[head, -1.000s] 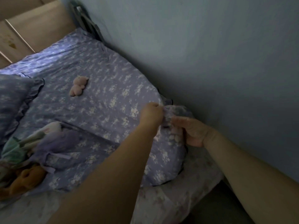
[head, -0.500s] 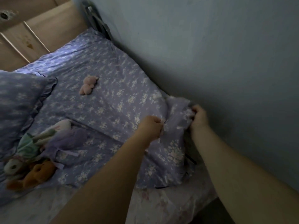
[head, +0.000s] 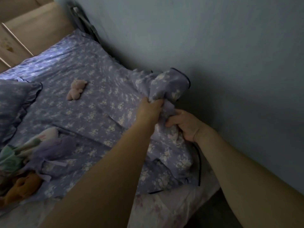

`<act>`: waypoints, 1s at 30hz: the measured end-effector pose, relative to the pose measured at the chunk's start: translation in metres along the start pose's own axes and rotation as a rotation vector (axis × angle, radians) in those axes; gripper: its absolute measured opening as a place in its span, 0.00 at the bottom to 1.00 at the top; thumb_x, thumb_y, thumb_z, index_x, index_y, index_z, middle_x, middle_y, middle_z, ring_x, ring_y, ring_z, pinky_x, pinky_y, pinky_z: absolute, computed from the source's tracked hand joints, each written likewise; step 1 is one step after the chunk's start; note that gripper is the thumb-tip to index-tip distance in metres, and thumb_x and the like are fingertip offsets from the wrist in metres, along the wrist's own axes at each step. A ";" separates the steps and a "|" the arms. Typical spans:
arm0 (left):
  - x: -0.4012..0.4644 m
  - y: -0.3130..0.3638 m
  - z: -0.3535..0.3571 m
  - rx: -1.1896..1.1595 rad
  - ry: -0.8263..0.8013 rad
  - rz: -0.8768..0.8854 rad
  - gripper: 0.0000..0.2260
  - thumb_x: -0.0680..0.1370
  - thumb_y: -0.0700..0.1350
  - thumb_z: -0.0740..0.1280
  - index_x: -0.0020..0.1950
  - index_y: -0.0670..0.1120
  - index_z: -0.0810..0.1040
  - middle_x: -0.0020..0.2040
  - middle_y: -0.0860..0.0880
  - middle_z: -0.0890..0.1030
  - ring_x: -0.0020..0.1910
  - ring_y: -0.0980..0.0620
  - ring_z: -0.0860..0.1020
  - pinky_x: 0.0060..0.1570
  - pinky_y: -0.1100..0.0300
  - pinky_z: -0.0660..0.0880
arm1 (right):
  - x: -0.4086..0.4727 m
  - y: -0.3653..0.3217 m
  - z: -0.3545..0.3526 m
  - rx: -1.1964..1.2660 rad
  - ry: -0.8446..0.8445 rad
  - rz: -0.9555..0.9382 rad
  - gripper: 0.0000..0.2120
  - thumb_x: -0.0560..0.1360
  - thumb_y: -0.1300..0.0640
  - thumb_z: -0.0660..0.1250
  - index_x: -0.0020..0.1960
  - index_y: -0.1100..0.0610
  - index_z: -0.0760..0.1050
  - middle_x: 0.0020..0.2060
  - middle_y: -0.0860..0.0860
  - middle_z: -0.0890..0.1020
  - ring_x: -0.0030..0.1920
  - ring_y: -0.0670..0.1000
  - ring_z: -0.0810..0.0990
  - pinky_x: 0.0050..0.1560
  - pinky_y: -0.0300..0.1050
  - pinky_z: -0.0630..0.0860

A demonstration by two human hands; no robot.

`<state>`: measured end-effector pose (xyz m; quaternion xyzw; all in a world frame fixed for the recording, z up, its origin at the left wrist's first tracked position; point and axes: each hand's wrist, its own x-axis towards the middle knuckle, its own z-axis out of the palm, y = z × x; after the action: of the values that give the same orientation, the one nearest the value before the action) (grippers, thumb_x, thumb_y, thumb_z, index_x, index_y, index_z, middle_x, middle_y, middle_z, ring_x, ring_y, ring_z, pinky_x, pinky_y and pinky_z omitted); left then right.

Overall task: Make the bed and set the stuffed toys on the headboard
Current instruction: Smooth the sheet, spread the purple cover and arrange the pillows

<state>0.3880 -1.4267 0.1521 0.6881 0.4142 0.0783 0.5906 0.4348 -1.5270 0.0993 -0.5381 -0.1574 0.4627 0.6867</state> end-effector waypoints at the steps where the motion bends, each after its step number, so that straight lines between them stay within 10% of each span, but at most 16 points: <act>1: 0.002 -0.005 -0.001 0.011 0.015 -0.008 0.12 0.77 0.46 0.63 0.59 0.42 0.73 0.54 0.43 0.79 0.52 0.43 0.77 0.52 0.48 0.77 | -0.002 0.000 -0.001 -0.009 -0.050 0.017 0.09 0.66 0.68 0.69 0.41 0.57 0.82 0.36 0.49 0.85 0.39 0.48 0.83 0.44 0.40 0.77; 8: 0.002 -0.024 0.007 -0.084 -0.061 -0.093 0.07 0.81 0.49 0.58 0.51 0.50 0.75 0.42 0.50 0.77 0.42 0.52 0.74 0.55 0.49 0.74 | -0.001 0.012 -0.005 0.308 0.134 0.092 0.15 0.71 0.50 0.67 0.52 0.58 0.80 0.48 0.55 0.85 0.49 0.51 0.84 0.49 0.42 0.81; 12: 0.004 -0.022 0.015 0.046 -0.094 -0.081 0.21 0.80 0.56 0.56 0.66 0.44 0.73 0.60 0.45 0.77 0.57 0.46 0.75 0.64 0.49 0.71 | -0.008 0.010 -0.004 0.346 0.137 0.111 0.08 0.74 0.56 0.66 0.47 0.59 0.80 0.40 0.54 0.86 0.41 0.50 0.84 0.42 0.40 0.81; 18: -0.006 -0.036 0.045 -0.032 -0.293 0.025 0.16 0.82 0.55 0.52 0.55 0.48 0.75 0.48 0.53 0.83 0.42 0.64 0.80 0.39 0.68 0.76 | -0.020 -0.011 -0.037 0.199 0.615 -0.058 0.12 0.63 0.57 0.75 0.44 0.60 0.83 0.42 0.57 0.85 0.42 0.57 0.84 0.56 0.59 0.78; 21: -0.016 -0.051 0.069 0.431 -0.208 0.342 0.17 0.81 0.45 0.58 0.69 0.43 0.68 0.64 0.43 0.72 0.65 0.50 0.71 0.64 0.59 0.67 | -0.027 -0.020 -0.052 -0.041 0.937 -0.152 0.23 0.61 0.54 0.76 0.55 0.59 0.80 0.51 0.54 0.83 0.51 0.55 0.83 0.54 0.56 0.79; 26: -0.026 -0.077 0.108 0.560 -0.329 0.478 0.34 0.72 0.53 0.70 0.73 0.42 0.62 0.64 0.42 0.71 0.64 0.43 0.69 0.60 0.56 0.68 | -0.038 -0.024 -0.062 -0.121 1.120 -0.262 0.11 0.66 0.52 0.74 0.44 0.53 0.76 0.42 0.50 0.81 0.47 0.52 0.82 0.53 0.55 0.79; 30: -0.015 -0.077 0.132 0.498 -0.362 0.393 0.31 0.74 0.51 0.68 0.73 0.43 0.62 0.68 0.41 0.70 0.66 0.43 0.70 0.63 0.54 0.67 | -0.053 -0.020 -0.060 -0.099 1.234 -0.398 0.18 0.70 0.57 0.73 0.58 0.61 0.76 0.52 0.53 0.81 0.54 0.50 0.81 0.56 0.44 0.77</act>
<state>0.4205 -1.5383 0.0515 0.8800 0.1691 -0.0364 0.4423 0.4589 -1.6052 0.1100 -0.6965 0.1481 -0.0754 0.6980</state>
